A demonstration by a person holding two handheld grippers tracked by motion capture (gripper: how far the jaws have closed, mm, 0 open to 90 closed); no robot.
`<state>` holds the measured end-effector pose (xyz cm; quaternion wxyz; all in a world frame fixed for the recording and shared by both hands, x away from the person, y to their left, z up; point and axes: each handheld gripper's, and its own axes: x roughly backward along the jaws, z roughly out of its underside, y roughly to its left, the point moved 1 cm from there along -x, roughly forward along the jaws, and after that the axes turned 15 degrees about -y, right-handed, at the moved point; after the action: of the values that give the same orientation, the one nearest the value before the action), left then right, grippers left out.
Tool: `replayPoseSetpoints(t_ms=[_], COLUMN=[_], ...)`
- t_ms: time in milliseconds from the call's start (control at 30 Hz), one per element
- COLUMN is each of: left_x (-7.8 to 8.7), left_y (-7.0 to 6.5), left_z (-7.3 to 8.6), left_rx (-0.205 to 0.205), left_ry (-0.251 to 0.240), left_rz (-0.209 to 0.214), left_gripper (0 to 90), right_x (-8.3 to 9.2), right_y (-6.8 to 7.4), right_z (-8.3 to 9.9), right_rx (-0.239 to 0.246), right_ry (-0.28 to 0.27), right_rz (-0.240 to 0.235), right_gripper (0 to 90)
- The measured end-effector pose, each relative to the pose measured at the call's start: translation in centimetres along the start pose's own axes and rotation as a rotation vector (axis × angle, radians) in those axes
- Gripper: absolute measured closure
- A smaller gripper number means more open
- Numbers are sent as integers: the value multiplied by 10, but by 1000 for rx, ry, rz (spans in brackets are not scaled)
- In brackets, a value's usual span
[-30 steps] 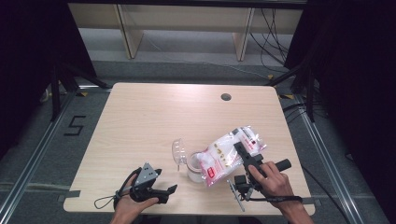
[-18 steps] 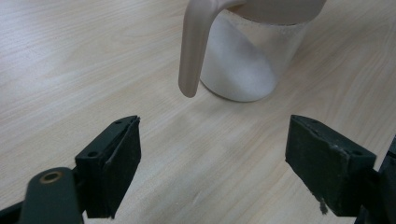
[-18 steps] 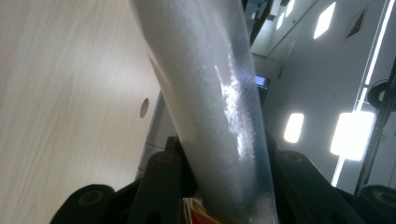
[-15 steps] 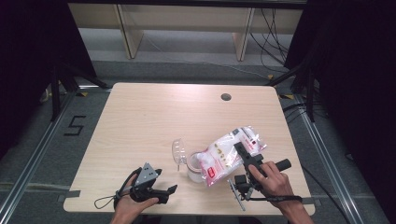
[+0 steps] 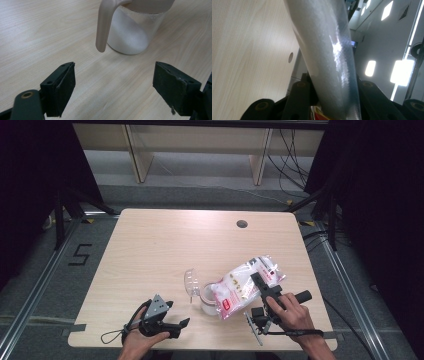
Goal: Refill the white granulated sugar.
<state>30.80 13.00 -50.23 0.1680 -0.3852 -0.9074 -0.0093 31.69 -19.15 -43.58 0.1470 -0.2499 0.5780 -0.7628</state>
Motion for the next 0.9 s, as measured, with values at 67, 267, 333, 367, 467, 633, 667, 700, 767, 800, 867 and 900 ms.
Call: replayPoseSetpoints(t_ms=[67,267,333,367,467,633,667,700,767,800,867,900], left_x=[0,0,0,0,1,1,0,0,0,1,0,1], left_y=[0,0,0,0,0,-1,-1,-1,-1,-1,-1,0], left_z=[0,0,0,0,0,0,0,0,1,0,0,-1], left_rx=[0,-1,2,2,-4,12,15,19,16,14,12,-13], left_ry=[5,5,-1,3,6,5,-2,-3,5,4,3,16], left_rz=[-5,-5,-1,-2,-2,-8,-5,-6,-7,-7,-7,0], left_gripper=[180,179,179,179,179,180,179,179,179,179,179,179], right_x=[0,0,1,1,1,2,2,1,1,1,1,1], right_y=[-1,-3,-2,-2,-2,1,0,1,1,0,0,0], right_z=[0,0,0,0,-1,-1,-1,0,-1,-1,-1,-1], right_rx=[2,27,13,14,-1,-23,-22,-24,-17,-2,-7,-9], right_ry=[1,-11,-2,-3,3,0,8,-1,-4,-10,-5,-6], right_rz=[-1,8,4,4,5,19,8,20,23,25,19,23], right_gripper=[736,742,743,745,748,751,752,753,754,755,756,757])
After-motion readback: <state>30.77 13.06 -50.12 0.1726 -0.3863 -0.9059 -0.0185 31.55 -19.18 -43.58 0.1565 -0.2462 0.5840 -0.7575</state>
